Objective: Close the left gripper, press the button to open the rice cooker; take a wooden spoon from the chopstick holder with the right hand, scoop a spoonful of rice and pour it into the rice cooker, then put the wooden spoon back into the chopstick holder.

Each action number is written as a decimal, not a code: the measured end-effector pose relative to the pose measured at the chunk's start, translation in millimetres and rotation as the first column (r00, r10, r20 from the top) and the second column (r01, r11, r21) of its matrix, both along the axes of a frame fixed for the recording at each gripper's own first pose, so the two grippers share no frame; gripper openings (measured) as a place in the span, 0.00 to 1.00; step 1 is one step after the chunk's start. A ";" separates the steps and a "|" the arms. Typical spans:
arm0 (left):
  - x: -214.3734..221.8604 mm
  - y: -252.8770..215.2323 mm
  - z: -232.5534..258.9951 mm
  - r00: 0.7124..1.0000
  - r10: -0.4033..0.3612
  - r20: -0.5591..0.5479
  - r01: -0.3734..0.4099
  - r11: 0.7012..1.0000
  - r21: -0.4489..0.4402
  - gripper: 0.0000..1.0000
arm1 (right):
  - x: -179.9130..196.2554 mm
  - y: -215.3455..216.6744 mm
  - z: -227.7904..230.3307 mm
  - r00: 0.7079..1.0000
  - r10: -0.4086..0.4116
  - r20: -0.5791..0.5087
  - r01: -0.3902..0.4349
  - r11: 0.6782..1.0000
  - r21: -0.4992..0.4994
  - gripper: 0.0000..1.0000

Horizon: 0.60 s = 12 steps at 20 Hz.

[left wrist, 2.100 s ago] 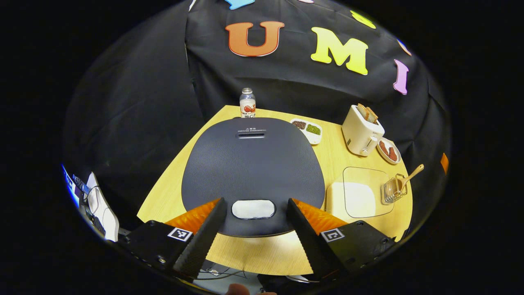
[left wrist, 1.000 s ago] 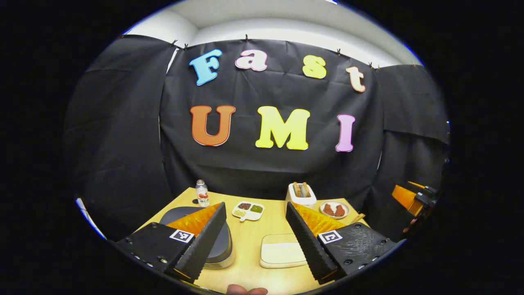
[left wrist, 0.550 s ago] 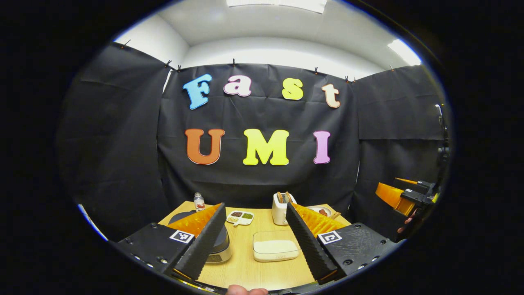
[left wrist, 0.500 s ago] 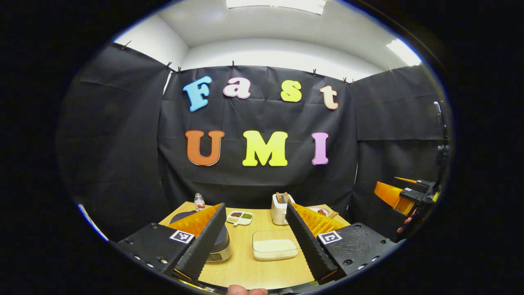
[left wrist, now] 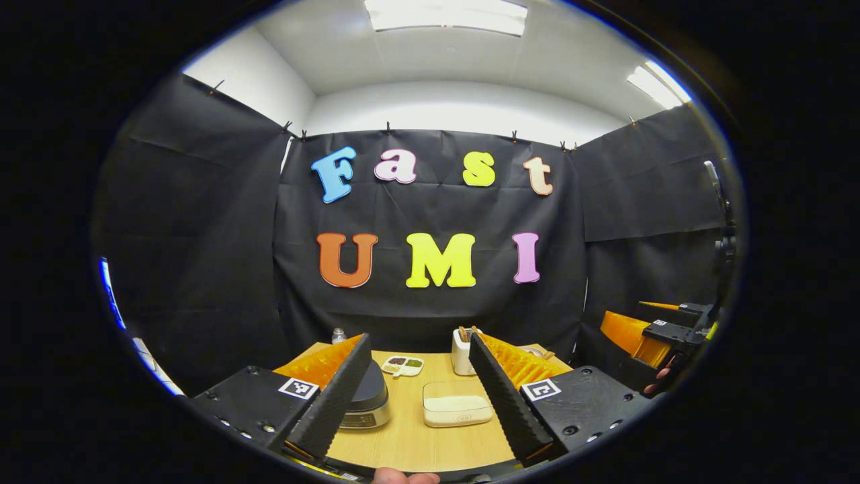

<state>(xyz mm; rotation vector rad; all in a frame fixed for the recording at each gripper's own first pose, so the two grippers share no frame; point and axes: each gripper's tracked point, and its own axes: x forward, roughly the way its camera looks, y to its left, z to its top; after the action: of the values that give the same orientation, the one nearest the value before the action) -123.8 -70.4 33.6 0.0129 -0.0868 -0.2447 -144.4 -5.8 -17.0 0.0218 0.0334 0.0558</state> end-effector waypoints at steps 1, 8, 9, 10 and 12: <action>-1.5 -0.3 1.0 1.000 0.003 0.008 -0.003 1.000 0.007 0.94 | -0.9 1.1 -0.7 1.000 -0.001 0.000 0.001 1.000 -0.002 1.00; 3.2 -2.4 -3.9 1.000 0.002 0.025 -0.004 0.998 0.069 0.84 | -5.1 2.5 -11.5 0.999 -0.033 -0.028 0.032 0.999 -0.025 1.00; 3.8 -4.5 -3.7 1.000 -0.005 0.026 0.003 0.997 0.076 0.94 | -5.3 1.7 -12.1 0.999 -0.036 -0.031 0.035 0.999 -0.026 0.99; 4.0 -7.3 -4.5 1.000 -0.012 0.027 0.010 0.997 0.079 0.94 | -5.2 0.0 -12.0 0.999 -0.041 -0.033 0.041 0.999 -0.029 0.99; 4.6 -13.7 -1.5 0.999 -0.026 0.034 0.023 0.996 0.081 0.95 | -4.7 -3.5 -12.6 0.998 -0.051 -0.032 0.050 0.998 -0.034 1.00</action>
<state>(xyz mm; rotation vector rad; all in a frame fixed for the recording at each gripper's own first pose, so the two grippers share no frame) -119.1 -84.0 32.1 0.0963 -0.1120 -0.2728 -149.2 -9.3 -29.7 -0.0099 0.0664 0.0042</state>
